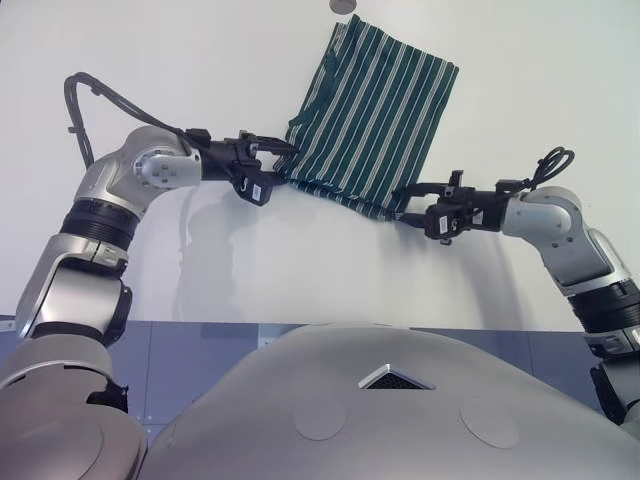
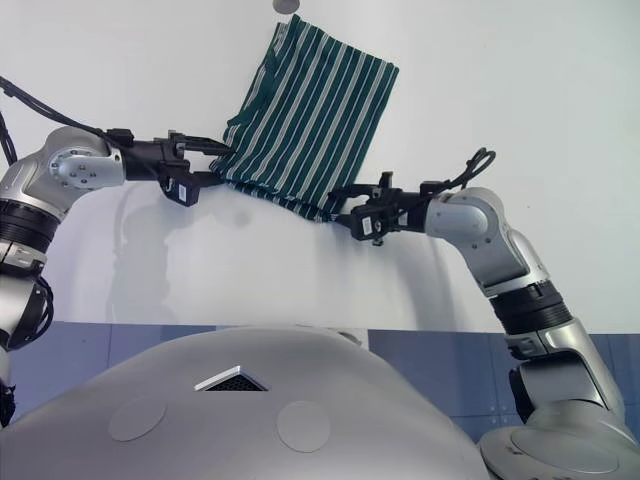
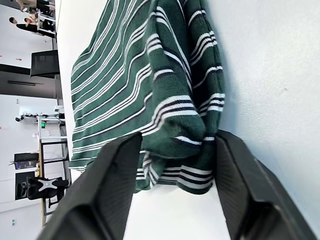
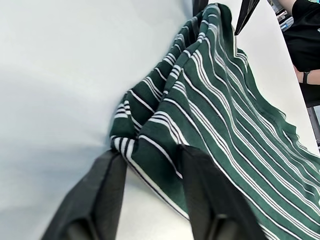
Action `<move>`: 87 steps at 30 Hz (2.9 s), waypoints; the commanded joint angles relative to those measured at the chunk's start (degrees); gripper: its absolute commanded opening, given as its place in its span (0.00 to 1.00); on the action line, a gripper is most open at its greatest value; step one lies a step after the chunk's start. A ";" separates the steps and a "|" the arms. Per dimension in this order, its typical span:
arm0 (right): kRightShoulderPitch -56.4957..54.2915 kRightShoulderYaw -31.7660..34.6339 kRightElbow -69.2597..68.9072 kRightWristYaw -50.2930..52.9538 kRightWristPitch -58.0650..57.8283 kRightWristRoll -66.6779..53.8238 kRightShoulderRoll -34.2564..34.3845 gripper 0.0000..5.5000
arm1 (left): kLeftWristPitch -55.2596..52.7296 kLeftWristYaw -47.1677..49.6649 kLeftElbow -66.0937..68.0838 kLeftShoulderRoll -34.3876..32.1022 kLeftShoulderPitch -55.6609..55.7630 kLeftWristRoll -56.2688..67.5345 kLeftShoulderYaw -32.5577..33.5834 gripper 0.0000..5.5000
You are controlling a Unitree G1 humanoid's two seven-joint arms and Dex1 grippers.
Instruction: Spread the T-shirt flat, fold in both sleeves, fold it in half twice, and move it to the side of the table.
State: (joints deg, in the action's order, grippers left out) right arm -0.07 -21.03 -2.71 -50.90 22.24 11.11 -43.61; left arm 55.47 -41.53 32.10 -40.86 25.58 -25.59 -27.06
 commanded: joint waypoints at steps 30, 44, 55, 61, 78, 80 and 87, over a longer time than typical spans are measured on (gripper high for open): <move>-15.59 11.47 -3.80 -32.83 -58.72 -55.67 -13.98 0.01 | -86.09 -29.44 -56.97 -30.74 -14.48 80.99 11.52 0.01; -34.89 1.60 35.10 -28.41 -48.00 -30.72 10.17 0.11 | -71.58 -29.78 -17.49 -6.80 -4.98 46.17 4.38 0.01; -27.59 13.26 36.93 -3.69 -37.53 -23.11 13.39 0.43 | -57.06 -10.29 -8.75 1.00 -2.44 38.15 17.42 0.41; -21.66 17.90 33.66 3.76 -36.48 -23.07 15.33 0.43 | -58.18 -18.75 -20.30 4.97 -5.46 41.86 15.25 0.45; -24.56 33.25 38.59 21.52 -31.36 -27.43 20.97 0.43 | -50.02 29.53 41.65 7.73 7.57 38.59 30.74 0.45; -25.56 32.82 39.22 22.15 -30.34 -26.76 22.11 0.43 | -49.28 28.47 40.42 10.11 12.11 39.96 33.50 0.45; -27.74 36.03 38.34 25.90 -21.08 -27.35 24.55 0.43 | -38.15 23.45 9.69 11.82 7.39 43.67 39.92 0.45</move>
State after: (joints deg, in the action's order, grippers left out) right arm -26.69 13.51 35.22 -27.29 -2.63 -16.44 -19.28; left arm 19.29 -18.53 49.74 -29.69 37.95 17.65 12.10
